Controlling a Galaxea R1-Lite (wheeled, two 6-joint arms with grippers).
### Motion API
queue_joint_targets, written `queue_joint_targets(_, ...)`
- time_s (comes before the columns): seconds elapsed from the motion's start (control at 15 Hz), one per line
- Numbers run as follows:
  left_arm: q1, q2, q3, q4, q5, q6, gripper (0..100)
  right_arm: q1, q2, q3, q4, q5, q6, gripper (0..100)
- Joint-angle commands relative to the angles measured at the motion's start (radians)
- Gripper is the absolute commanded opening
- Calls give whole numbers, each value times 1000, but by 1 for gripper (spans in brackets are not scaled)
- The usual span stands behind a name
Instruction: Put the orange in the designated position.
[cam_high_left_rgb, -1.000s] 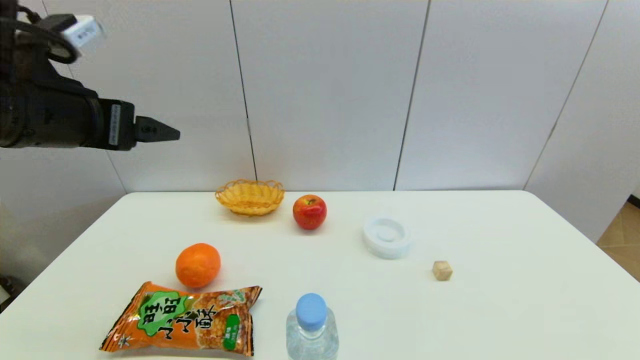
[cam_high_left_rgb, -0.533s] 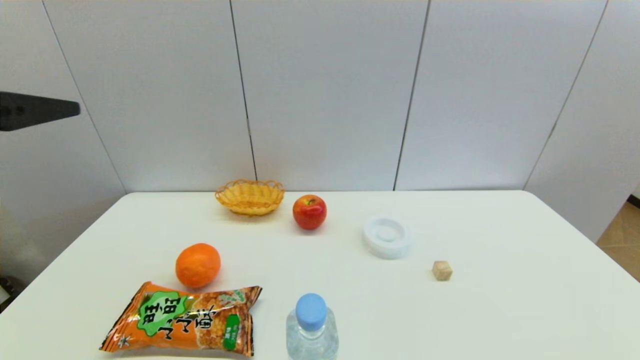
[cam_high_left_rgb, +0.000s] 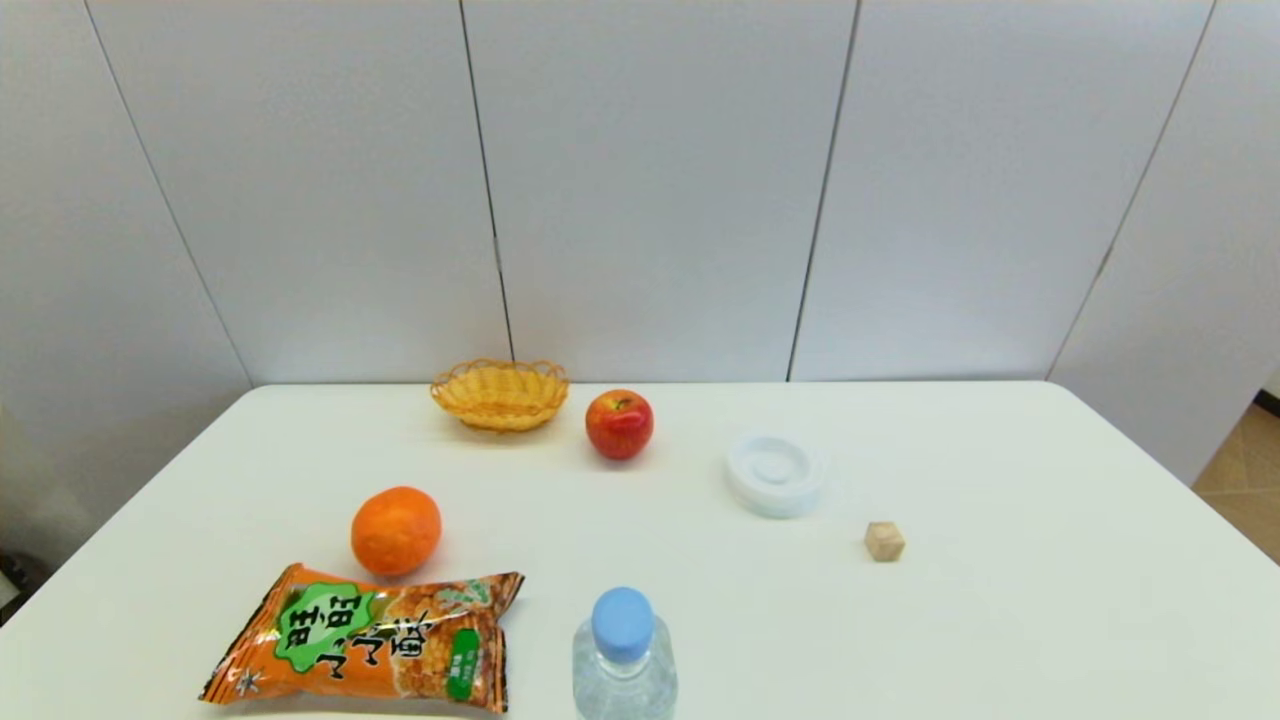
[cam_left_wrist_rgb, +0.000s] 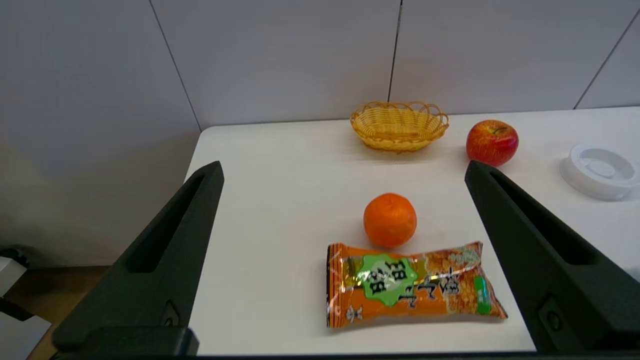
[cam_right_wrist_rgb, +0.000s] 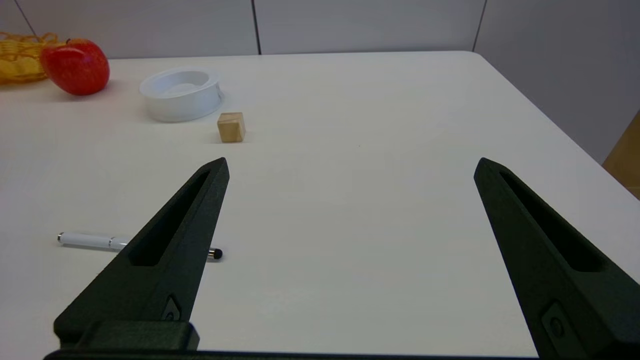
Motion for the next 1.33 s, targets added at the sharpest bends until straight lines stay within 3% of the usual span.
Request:
queue_joint_targets(0.07,16,-224,124,-1,5,-2,100,0,1,-1,0,0,0,100)
queue_joint_targets(0.8,109,-452,317,-32,3,-2,100,0,1,0,0,0,1,100)
queue_joint_targets(1.2,109,-593,527,-230,2,-13,100,0,1,0,0,0,0,100)
queue_joint_targets(1.33,109,-622,573,-241,0,-22,100,0,1,0,0,0,1,100)
